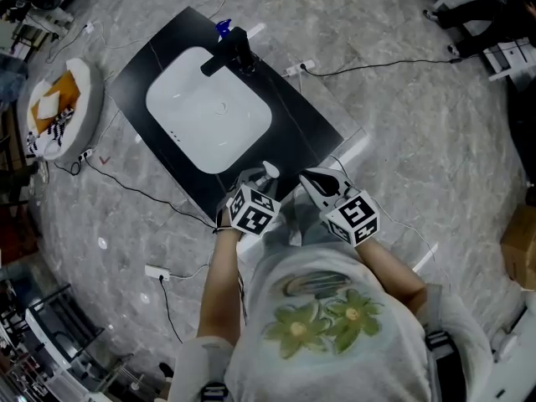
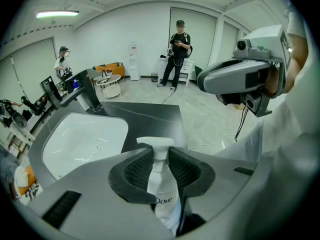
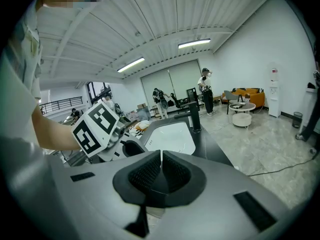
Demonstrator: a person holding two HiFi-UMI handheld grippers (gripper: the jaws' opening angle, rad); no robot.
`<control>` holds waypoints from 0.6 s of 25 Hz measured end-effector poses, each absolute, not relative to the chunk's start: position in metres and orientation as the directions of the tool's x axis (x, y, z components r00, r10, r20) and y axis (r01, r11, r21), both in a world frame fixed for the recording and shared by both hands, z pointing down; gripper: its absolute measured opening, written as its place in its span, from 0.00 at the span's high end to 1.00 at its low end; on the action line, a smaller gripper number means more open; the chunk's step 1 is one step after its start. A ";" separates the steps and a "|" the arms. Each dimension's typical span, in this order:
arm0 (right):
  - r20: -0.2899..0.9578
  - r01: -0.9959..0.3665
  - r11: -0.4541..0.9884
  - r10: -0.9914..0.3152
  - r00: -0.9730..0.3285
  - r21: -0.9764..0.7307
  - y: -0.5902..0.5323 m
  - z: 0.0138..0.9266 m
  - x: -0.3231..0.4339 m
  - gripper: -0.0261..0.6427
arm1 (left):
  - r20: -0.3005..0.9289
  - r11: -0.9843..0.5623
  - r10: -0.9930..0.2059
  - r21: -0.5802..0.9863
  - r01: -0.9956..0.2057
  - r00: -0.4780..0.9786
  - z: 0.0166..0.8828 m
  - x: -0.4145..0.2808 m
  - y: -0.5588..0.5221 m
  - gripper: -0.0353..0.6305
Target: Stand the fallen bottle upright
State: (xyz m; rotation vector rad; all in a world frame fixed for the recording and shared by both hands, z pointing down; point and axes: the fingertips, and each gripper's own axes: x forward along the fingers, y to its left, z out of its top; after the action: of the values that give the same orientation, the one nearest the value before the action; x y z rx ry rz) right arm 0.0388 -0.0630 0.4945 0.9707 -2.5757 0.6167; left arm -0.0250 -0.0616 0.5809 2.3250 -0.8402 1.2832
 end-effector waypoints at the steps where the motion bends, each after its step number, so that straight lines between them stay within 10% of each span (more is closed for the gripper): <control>1: 0.434 -0.682 0.676 -0.544 -0.718 -0.279 -0.062 0.494 0.039 0.90 | 0.847 -0.758 -0.334 0.020 -0.652 0.414 0.580 -0.026 -0.062 0.77; 15: 0.430 -0.677 0.683 -0.543 -0.721 -0.273 -0.049 0.488 0.036 0.90 | 0.791 -0.725 -0.429 -0.014 -0.688 0.437 0.549 -0.030 -0.060 0.77</control>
State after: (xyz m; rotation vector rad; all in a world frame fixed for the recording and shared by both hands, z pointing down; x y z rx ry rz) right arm 0.0357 -0.0488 0.4878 0.9655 -2.5825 0.6021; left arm -0.0298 -0.0600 0.5491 2.3830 -0.9597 1.1766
